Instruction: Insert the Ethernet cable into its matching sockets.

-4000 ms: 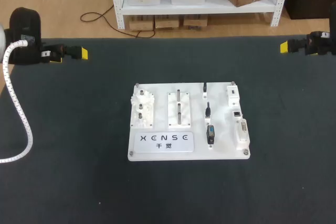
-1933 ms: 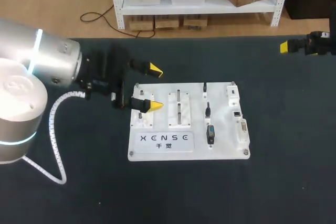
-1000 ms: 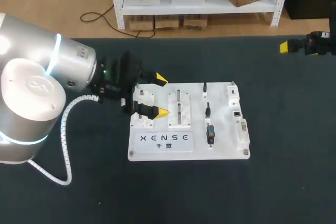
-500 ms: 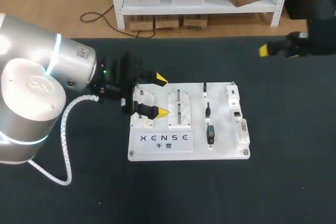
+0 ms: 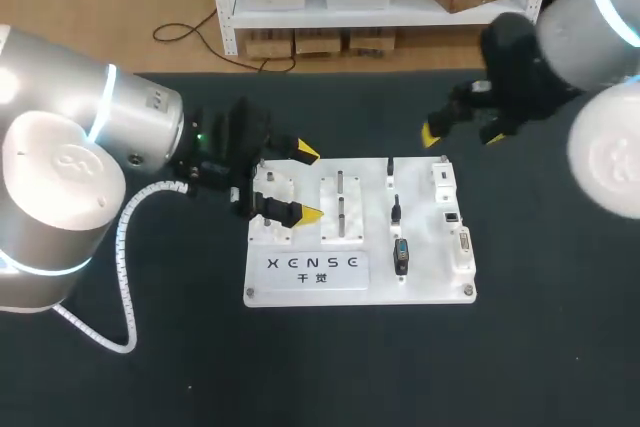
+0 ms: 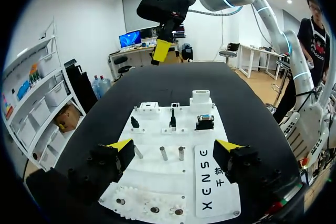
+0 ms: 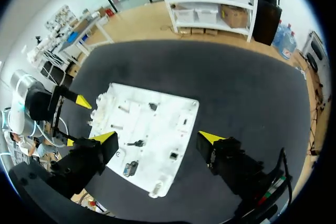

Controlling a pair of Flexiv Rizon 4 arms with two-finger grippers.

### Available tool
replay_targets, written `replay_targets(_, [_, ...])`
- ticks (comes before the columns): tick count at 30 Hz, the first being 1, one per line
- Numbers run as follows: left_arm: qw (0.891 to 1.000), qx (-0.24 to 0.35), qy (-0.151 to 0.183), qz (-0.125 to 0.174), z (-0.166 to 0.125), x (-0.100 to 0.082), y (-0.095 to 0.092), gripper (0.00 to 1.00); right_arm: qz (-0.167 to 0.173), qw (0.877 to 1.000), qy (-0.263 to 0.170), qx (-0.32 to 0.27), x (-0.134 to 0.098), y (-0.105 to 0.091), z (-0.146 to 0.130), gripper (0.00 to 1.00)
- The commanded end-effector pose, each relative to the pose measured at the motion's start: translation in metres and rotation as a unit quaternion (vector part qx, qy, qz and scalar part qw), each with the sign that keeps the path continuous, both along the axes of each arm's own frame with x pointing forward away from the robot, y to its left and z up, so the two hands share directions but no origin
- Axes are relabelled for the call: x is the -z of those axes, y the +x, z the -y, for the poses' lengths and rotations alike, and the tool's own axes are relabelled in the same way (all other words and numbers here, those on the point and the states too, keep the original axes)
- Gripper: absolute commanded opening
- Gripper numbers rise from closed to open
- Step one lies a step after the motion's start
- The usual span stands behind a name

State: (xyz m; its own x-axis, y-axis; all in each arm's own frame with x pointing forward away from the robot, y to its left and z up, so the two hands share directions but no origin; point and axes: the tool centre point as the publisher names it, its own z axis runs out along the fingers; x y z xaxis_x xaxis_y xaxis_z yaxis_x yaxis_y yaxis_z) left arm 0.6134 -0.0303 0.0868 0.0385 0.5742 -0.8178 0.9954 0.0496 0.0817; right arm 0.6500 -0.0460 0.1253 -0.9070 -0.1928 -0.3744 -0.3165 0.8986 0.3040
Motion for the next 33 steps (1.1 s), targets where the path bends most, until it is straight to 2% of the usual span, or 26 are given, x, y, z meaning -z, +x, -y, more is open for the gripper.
replay_targets(1, [1.0, 0.0, 0.0, 0.0, 0.001, 0.001, 0.001, 1.0, 0.004, 0.993, -0.113, 0.036, 0.009, -0.002, -0.025, 1.0])
replay_targets(8, [1.0, 0.0, 0.0, 0.0, 0.001, 0.001, 0.001, 1.0, -0.026, 0.989, -0.139, 0.04, 0.038, -0.006, -0.044, 1.0])
replay_targets(16, [1.0, 0.0, 0.0, 0.0, 0.001, 0.001, 0.001, 1.0, -0.041, 0.985, -0.164, 0.035, 0.068, -0.009, -0.06, 1.0])
replay_targets(24, [1.0, 0.0, 0.0, 0.0, 0.001, 0.001, 0.001, 1.0, -0.056, 0.98, -0.185, 0.046, 0.086, -0.01, -0.067, 1.0])
replay_targets(33, [1.0, 0.0, 0.0, 0.0, 0.001, 0.001, 0.001, 1.0, -0.081, 0.975, -0.189, 0.082, 0.096, -0.016, -0.062, 1.0])
